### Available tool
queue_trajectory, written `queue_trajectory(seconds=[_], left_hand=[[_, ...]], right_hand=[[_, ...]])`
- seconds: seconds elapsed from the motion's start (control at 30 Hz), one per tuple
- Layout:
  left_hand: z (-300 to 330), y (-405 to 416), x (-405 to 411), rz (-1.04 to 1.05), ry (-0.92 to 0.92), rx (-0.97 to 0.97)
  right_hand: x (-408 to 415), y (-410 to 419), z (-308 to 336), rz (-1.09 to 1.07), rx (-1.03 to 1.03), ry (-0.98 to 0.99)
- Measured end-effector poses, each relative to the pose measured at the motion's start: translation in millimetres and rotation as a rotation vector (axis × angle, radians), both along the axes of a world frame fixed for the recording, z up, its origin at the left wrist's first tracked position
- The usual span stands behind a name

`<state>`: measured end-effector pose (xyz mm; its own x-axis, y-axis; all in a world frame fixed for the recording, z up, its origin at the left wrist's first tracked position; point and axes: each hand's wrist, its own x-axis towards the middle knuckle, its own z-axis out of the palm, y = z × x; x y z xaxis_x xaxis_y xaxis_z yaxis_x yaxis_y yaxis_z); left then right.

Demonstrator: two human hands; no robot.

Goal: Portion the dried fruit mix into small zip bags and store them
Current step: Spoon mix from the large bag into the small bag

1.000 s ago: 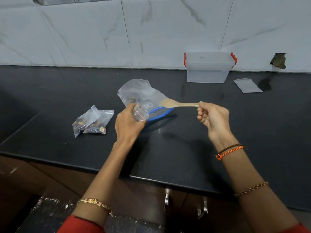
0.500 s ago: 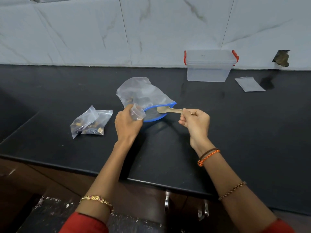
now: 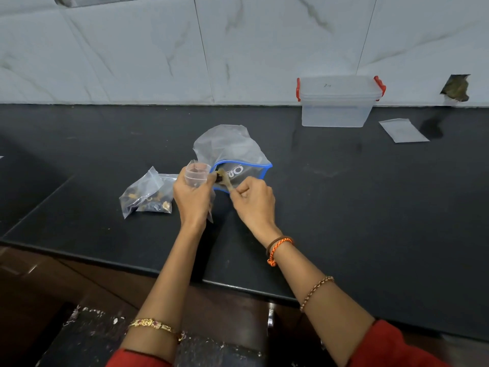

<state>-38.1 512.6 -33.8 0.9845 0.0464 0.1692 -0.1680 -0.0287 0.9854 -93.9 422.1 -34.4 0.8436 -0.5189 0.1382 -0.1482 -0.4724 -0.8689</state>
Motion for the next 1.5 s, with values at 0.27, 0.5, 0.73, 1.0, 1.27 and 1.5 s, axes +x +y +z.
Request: queue_trajectory(seconds=[0.27,0.5,0.73,1.0,1.27,1.5], left_hand=[[-0.2,10.7,2.8,0.039,0.009,-0.037],[0.2,11.2,5.0,0.01,0.048,-0.051],[3.2,-2.1,-3.3,0.001,-0.011,0.04],[-3.9,-4.3,-13.1,-0.002,-0.06,0.217],[-1.3,-7.0,-31.8,-0.079,-0.22,0.4],[6.8,-15.9,-40.2,-0.204,-0.283,0.411]], right_hand=[[-0.2,-6.2,15.3,-0.092,0.976,0.01],[-14.2,-27.6,18.2,-0.132,0.911,-0.017],[-36.4,-56.6,22.0,-0.148,0.886,-0.106],[-62.2,-92.0,32.1,-0.073,0.969,-0.179],[-65.2,-104.9,58.2,0.041,0.964,-0.215],[-59.9,-94.0,76.0,0.143,0.724,-0.13]])
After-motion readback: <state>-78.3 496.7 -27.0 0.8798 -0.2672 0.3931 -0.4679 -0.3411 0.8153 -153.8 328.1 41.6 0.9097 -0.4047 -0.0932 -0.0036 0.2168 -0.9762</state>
